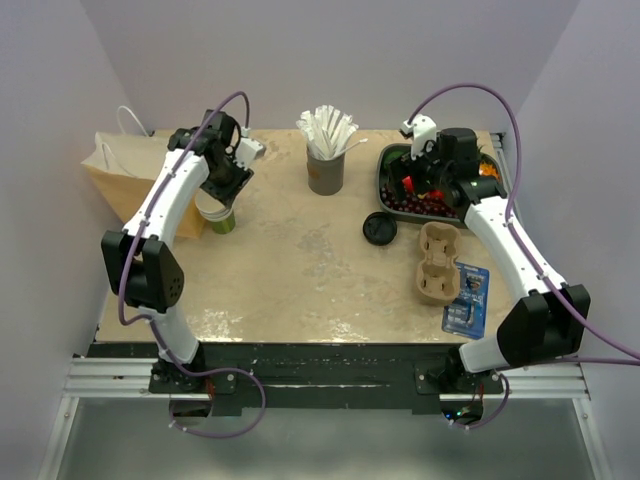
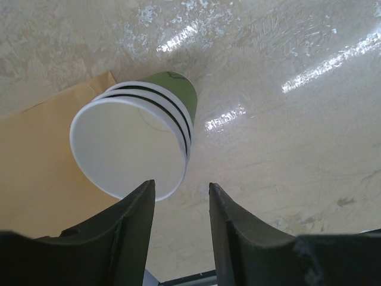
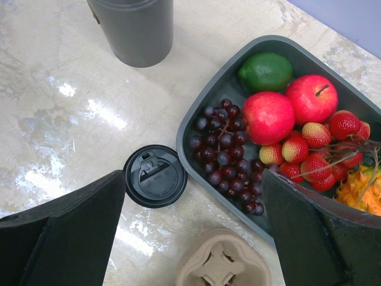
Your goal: Pack the takeout coffee
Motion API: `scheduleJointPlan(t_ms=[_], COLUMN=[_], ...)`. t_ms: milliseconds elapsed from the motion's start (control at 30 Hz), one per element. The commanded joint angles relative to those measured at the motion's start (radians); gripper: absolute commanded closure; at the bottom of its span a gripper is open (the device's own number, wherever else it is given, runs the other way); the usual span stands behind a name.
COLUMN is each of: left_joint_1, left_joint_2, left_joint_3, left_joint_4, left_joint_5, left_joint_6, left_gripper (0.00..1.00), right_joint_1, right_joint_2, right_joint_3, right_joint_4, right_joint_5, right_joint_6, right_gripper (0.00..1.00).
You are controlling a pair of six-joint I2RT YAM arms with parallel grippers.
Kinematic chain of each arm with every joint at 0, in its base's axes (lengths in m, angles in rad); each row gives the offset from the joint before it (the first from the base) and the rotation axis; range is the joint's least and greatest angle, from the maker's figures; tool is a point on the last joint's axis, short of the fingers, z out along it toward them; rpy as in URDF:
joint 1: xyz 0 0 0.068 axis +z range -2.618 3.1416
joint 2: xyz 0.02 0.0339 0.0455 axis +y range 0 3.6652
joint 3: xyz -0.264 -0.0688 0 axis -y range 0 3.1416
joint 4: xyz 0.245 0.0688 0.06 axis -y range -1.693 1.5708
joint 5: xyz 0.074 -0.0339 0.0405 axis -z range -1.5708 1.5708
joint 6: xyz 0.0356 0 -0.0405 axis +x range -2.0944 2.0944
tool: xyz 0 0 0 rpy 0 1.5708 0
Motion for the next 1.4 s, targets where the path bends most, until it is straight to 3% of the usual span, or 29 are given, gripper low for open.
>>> scheduleJointPlan(t_ms=[0, 167, 433, 733, 833, 933, 1367], left_joint_1=[-0.004, -0.004, -0.001, -0.001, 0.001, 0.001, 0.001], left_joint_2=[0.013, 0.042, 0.060, 0.070, 0.068, 0.066, 0.019], left_joint_3=[-0.010, -0.012, -0.021, -0.013, -0.013, -0.010, 0.201], left_joint_4=[0.071, 0.063, 0.071, 0.070, 0.068, 0.060, 0.004], left_joint_5=[-0.027, -0.010, -0.001, -0.015, -0.015, -0.013, -0.122], left_joint_6=[0.007, 0.004, 0.010, 0.016, 0.017, 0.025, 0.097], left_gripper=[0.55, 0.57, 0.75, 0.80, 0.87, 1.00, 1.00], right_joint_1=[0.000, 0.000, 0.001, 0.000, 0.001, 0.001, 0.000], right_joint_2=[-0.011, -0.022, -0.020, -0.006, -0.003, -0.002, 0.012], right_joint_3=[0.013, -0.005, -0.012, -0.010, -0.010, -0.012, -0.009], right_joint_4=[0.021, 0.015, 0.024, 0.032, 0.036, 0.039, 0.041], right_joint_5=[-0.025, -0.017, -0.019, -0.028, -0.029, -0.028, -0.040], right_joint_6=[0.014, 0.007, 0.017, 0.023, 0.026, 0.026, 0.031], right_gripper=[0.02, 0.02, 0.02, 0.02, 0.02, 0.02, 0.02])
